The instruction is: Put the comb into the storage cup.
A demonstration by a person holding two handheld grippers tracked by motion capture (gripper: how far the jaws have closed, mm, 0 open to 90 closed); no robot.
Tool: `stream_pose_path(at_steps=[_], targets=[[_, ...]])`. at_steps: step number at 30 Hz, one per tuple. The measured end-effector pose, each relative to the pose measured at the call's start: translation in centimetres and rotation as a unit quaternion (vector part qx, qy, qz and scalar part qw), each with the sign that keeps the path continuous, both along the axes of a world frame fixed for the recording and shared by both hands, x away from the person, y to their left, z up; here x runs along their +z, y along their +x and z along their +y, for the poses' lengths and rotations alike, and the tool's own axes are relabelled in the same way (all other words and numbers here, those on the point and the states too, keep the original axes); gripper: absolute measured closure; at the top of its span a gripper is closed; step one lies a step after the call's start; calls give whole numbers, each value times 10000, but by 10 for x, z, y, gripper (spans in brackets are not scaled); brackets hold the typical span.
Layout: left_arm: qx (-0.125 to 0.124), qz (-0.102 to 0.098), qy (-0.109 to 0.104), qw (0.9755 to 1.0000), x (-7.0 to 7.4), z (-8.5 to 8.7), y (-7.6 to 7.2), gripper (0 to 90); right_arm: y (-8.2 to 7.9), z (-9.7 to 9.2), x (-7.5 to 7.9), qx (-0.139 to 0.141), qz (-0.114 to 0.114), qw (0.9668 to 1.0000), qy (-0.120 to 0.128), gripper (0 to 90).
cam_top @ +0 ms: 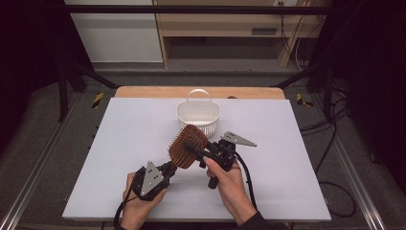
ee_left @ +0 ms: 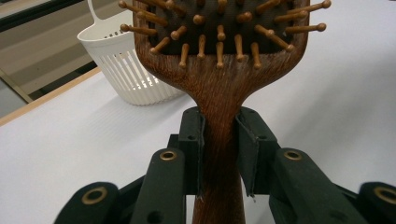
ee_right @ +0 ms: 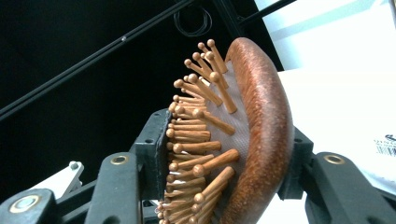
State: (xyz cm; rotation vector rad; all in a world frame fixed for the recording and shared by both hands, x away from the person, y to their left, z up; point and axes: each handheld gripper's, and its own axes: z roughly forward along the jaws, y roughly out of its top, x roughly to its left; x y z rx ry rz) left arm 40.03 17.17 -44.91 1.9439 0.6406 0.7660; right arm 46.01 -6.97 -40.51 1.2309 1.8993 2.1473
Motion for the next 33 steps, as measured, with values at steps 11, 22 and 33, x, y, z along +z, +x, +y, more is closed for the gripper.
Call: stream_pose_path(at_steps=[11,22,33], targets=[[33,2,-86,10000,0,2,1,722,-1,3,4,-29,-8,10000,-34,513],[34,-50,-130,9999,0,3,3,721,-1,6,5,-78,17,10000,-7,521],[94,-66,-349,9993,0,5,5,707,-1,8,10,-130,-20,9999,1,527]])
